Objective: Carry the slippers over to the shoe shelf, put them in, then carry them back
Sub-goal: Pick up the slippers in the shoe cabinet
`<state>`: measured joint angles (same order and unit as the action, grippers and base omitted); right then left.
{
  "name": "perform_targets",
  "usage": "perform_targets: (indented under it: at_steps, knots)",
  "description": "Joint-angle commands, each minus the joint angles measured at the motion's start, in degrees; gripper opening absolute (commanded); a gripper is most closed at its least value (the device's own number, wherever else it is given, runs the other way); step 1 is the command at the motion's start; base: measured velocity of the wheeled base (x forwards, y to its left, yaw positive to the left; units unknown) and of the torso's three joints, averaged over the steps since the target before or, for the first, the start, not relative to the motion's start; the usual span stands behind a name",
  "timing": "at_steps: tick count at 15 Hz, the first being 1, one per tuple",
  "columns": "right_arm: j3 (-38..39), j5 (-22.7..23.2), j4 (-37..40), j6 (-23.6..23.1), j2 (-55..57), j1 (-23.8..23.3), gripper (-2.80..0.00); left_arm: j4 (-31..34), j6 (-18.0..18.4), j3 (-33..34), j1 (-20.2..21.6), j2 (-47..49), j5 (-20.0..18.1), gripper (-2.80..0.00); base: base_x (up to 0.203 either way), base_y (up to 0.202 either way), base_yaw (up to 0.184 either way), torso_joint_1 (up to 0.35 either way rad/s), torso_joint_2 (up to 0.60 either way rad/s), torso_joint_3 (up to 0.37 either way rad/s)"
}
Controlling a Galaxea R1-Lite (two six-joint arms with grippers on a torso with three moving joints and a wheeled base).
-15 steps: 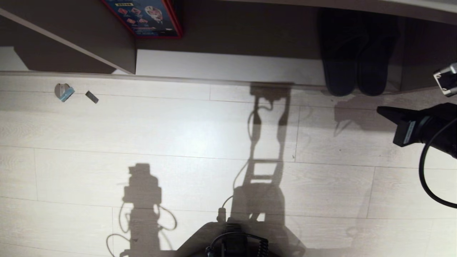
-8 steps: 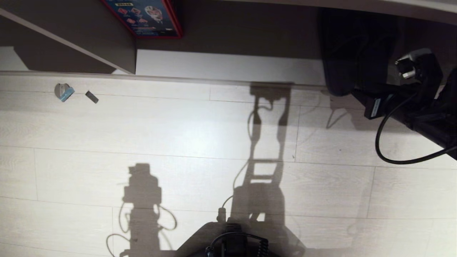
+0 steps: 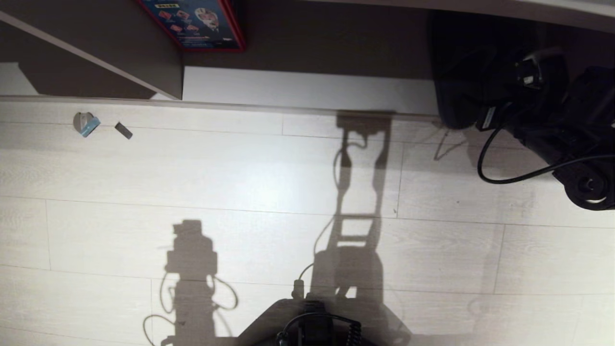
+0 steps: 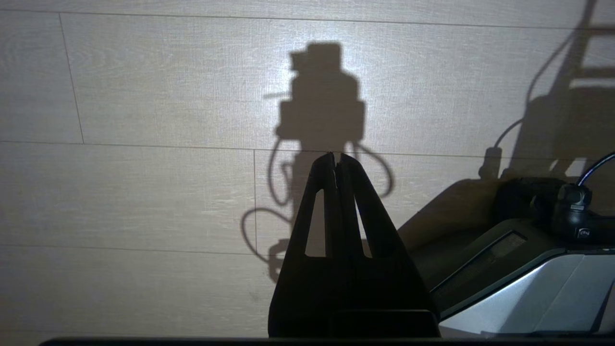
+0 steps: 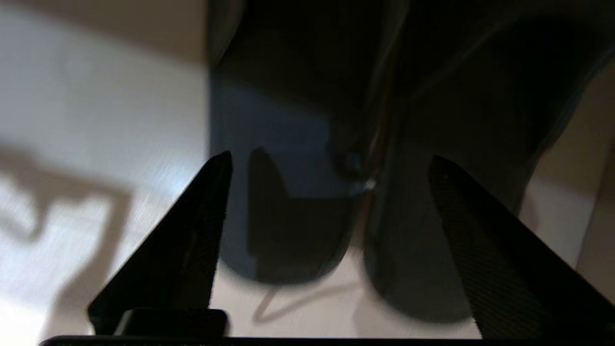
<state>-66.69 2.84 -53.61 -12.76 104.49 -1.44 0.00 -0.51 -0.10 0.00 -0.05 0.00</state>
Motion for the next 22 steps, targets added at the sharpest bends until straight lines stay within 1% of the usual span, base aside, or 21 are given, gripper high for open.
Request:
perform_targets:
  at_steps: [1,9,14,19,22]
  knots:
    - [-3.0,0.0,-0.4,-0.1,1.2,-0.4,0.00,0.0,0.0,0.0,0.0,0.0,0.0,-2.80,0.000,0.000,0.000,0.000,0.00,0.000]
    - [-13.5,-0.9,-0.8,0.0,7.7,-1.8,0.00,0.0,0.0,0.0,0.0,0.0,0.0,-2.80,0.000,0.000,0.000,0.000,0.00,0.000]
    - [-19.0,-0.7,-0.8,1.3,10.7,-1.8,0.00,0.0,0.0,0.0,0.0,0.0,0.0,-2.80,0.000,0.000,0.000,0.000,0.00,0.000]
    - [-22.4,-0.7,-0.8,1.5,12.6,-1.8,0.00,0.0,0.0,0.0,0.0,0.0,0.0,-2.80,0.000,0.000,0.000,0.000,0.00,0.000]
    - [-25.8,-0.9,-0.8,2.6,14.9,-1.8,0.00,0.0,0.0,0.0,0.0,0.0,0.0,-2.80,0.000,0.000,0.000,0.000,0.00,0.000]
